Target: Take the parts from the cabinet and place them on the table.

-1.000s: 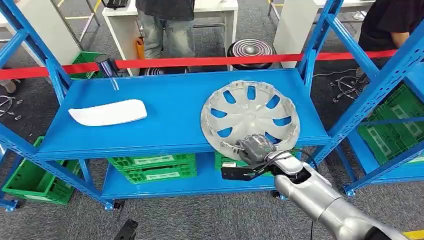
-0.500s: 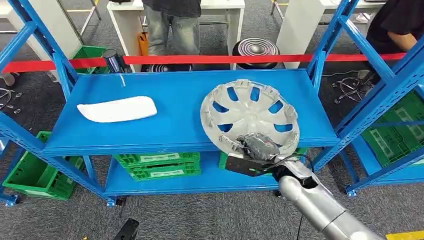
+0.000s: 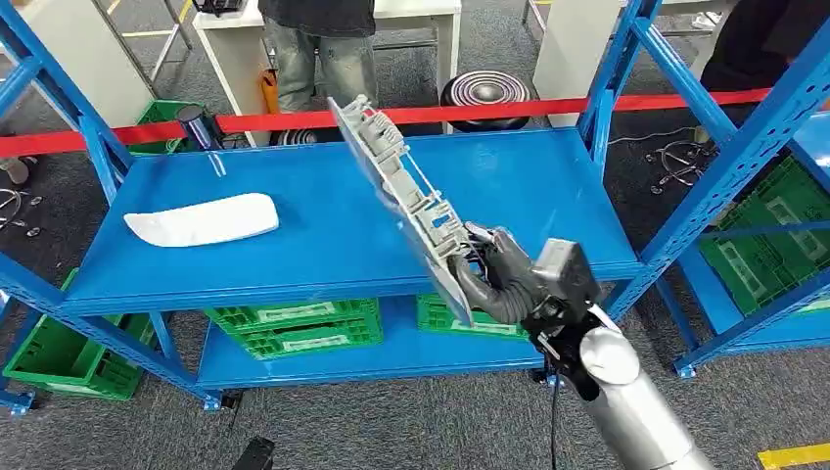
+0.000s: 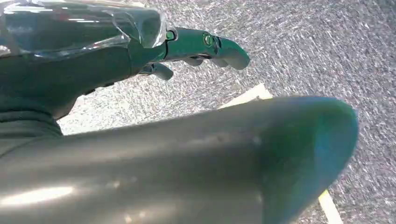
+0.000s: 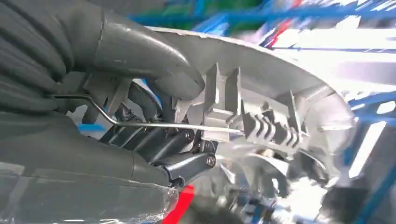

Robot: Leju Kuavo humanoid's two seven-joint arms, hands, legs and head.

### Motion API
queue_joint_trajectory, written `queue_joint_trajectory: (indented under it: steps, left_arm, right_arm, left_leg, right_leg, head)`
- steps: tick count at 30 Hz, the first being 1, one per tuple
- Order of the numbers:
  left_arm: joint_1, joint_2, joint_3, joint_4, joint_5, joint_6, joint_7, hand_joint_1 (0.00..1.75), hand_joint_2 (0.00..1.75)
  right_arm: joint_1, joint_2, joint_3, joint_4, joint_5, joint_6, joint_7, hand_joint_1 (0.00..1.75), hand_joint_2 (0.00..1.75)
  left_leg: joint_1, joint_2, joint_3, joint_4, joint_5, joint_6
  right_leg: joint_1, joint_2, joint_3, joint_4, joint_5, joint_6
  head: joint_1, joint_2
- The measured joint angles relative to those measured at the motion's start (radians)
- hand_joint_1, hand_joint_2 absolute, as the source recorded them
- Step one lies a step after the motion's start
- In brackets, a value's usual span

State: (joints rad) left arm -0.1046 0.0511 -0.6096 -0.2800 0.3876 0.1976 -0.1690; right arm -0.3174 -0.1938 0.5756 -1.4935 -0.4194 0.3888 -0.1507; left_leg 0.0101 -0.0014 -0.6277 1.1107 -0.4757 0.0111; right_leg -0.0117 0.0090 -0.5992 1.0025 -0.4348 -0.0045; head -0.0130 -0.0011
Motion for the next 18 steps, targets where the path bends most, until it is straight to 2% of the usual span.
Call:
queue_joint_trajectory:
  steps: [1, 2, 3, 5, 6, 7, 8, 10, 11, 12, 13, 14, 15, 16, 17, 18]
  left_arm:
    - [0.000, 0.002, 0.000, 0.000, 0.001, 0.000, -0.003, 0.00, 1.75]
    - [0.000, 0.003, 0.001, 0.000, 0.003, 0.000, -0.005, 0.00, 1.75]
    - [0.000, 0.002, 0.001, 0.000, 0.007, 0.001, -0.010, 0.00, 1.75]
    - [0.005, 0.002, 0.005, 0.000, 0.017, 0.002, -0.015, 0.00, 1.75]
    - [0.006, 0.002, 0.008, 0.000, 0.021, 0.003, -0.021, 0.00, 1.75]
    - [0.007, -0.001, 0.010, 0.000, 0.022, 0.004, -0.027, 0.00, 1.75]
    - [0.006, -0.002, 0.012, 0.000, 0.029, 0.003, -0.032, 0.00, 1.75]
    - [0.009, -0.004, 0.019, 0.000, 0.045, -0.006, -0.034, 0.00, 1.75]
    - [0.012, -0.005, 0.024, 0.001, 0.055, -0.007, -0.035, 0.00, 1.75]
    - [0.015, -0.007, 0.030, 0.001, 0.068, -0.007, -0.035, 0.00, 1.75]
    - [0.018, -0.009, 0.037, 0.001, 0.083, -0.007, -0.034, 0.00, 1.75]
    - [0.020, -0.011, 0.045, 0.001, 0.097, -0.007, -0.030, 0.00, 1.75]
    - [0.021, -0.015, 0.055, 0.001, 0.115, -0.007, -0.027, 0.00, 1.75]
    - [0.021, -0.016, 0.064, 0.001, 0.127, -0.009, -0.025, 0.00, 1.75]
    - [0.022, -0.016, 0.074, 0.001, 0.137, -0.015, -0.019, 0.00, 1.75]
    - [0.022, -0.016, 0.081, 0.001, 0.141, -0.017, -0.010, 0.00, 1.75]
  right_arm:
    - [0.009, 0.001, -0.005, -0.016, -0.037, 0.022, -0.004, 1.75, 1.75]
    - [0.017, 0.003, -0.009, -0.034, -0.075, 0.047, -0.010, 1.75, 1.75]
    - [0.026, 0.004, -0.013, -0.048, -0.105, 0.067, -0.011, 1.75, 1.75]
    - [0.046, 0.009, -0.019, -0.078, -0.154, 0.102, -0.011, 1.75, 1.75]
    - [0.053, 0.010, -0.019, -0.094, -0.169, 0.118, -0.008, 1.75, 1.75]
    - [0.063, 0.009, -0.020, -0.107, -0.179, 0.130, -0.007, 1.75, 1.75]
    - [0.067, 0.010, -0.021, -0.119, -0.191, 0.142, -0.005, 1.75, 1.75]
    - [0.076, 0.011, -0.021, -0.134, -0.213, 0.164, 0.002, 1.75, 1.75]
    - [0.084, 0.011, -0.021, -0.140, -0.220, 0.170, 0.003, 1.75, 1.75]
    - [0.092, 0.012, -0.021, -0.146, -0.224, 0.179, 0.005, 1.75, 1.75]
    - [0.098, 0.012, -0.021, -0.149, -0.230, 0.188, 0.008, 1.75, 1.75]
    - [0.102, 0.012, -0.021, -0.152, -0.237, 0.194, 0.009, 1.75, 1.75]
    - [0.107, 0.012, -0.021, -0.158, -0.248, 0.204, 0.009, 1.75, 1.75]
    - [0.109, 0.012, -0.021, -0.164, -0.260, 0.211, 0.009, 1.75, 1.75]
    - [0.111, 0.013, -0.021, -0.167, -0.276, 0.224, 0.010, 1.75, 1.75]
    - [0.117, 0.016, -0.021, -0.177, -0.298, 0.240, 0.015, 1.75, 1.75]
  left_leg:
    - [-0.004, -0.001, 0.039, -0.080, 0.028, 0.014]
    - [-0.009, 0.001, 0.051, -0.101, 0.014, 0.022]
    - [-0.013, 0.001, 0.048, -0.104, 0.014, 0.022]
    - [-0.017, 0.001, 0.048, -0.106, 0.015, 0.024]
    - [-0.015, 0.001, 0.057, -0.118, 0.022, 0.029]
    - [-0.005, 0.006, 0.066, -0.132, 0.033, 0.028]
    - [-0.005, 0.006, 0.067, -0.135, 0.037, 0.036]
    - [-0.006, 0.006, 0.065, -0.135, 0.037, 0.036]
    - [-0.006, 0.005, 0.064, -0.135, 0.037, 0.036]
    - [-0.006, 0.005, 0.064, -0.134, 0.037, 0.036]
    - [-0.005, 0.003, 0.064, -0.133, 0.036, 0.035]
    - [-0.003, 0.001, 0.064, -0.130, 0.035, 0.033]
    - [-0.001, 0.000, 0.064, -0.125, 0.032, 0.028]
    - [-0.001, -0.001, 0.063, -0.117, 0.027, 0.021]
    - [-0.007, -0.002, 0.058, -0.111, 0.021, 0.012]
    - [-0.008, -0.001, 0.054, -0.102, 0.018, 0.007]
  right_leg:
    - [-0.001, 0.000, 0.000, -0.001, 0.000, 0.000]
    - [0.010, 0.000, -0.004, 0.002, 0.001, 0.002]
    - [0.003, -0.001, -0.008, 0.001, 0.001, 0.003]
    - [0.003, -0.002, -0.007, -0.002, 0.004, 0.009]
    - [0.007, -0.002, -0.005, -0.004, 0.005, 0.016]
    - [0.004, -0.003, -0.018, 0.014, -0.005, 0.016]
    - [0.004, -0.004, -0.040, 0.060, -0.034, 0.012]
    - [-0.001, -0.003, -0.114, 0.222, -0.099, 0.006]
    - [-0.002, -0.004, -0.149, 0.298, -0.124, 0.010]
    - [-0.006, -0.004, -0.163, 0.327, -0.126, 0.018]
    - [-0.011, -0.004, -0.150, 0.299, -0.111, 0.029]
    - [-0.016, -0.005, -0.111, 0.224, -0.080, 0.044]
    - [-0.020, -0.008, -0.060, 0.124, -0.044, 0.056]
    - [-0.025, -0.012, -0.008, 0.031, -0.016, 0.063]
    - [-0.018, -0.012, 0.000, 0.023, -0.025, 0.051]
    - [-0.019, -0.007, 0.000, 0.015, -0.019, 0.039]
  head:
    - [0.000, 0.000]
    - [0.003, 0.000]
    - [0.000, 0.000]
    - [0.001, 0.000]
    - [0.001, 0.000]
    - [0.001, 0.000]
    - [0.005, 0.000]
    - [0.005, 0.000]
    - [0.005, 0.000]
    - [0.005, 0.000]
    - [0.005, 0.000]
    - [0.005, 0.000]
    - [0.005, 0.000]
    - [0.005, 0.000]
    - [0.005, 0.000]
    - [0.003, 0.000]
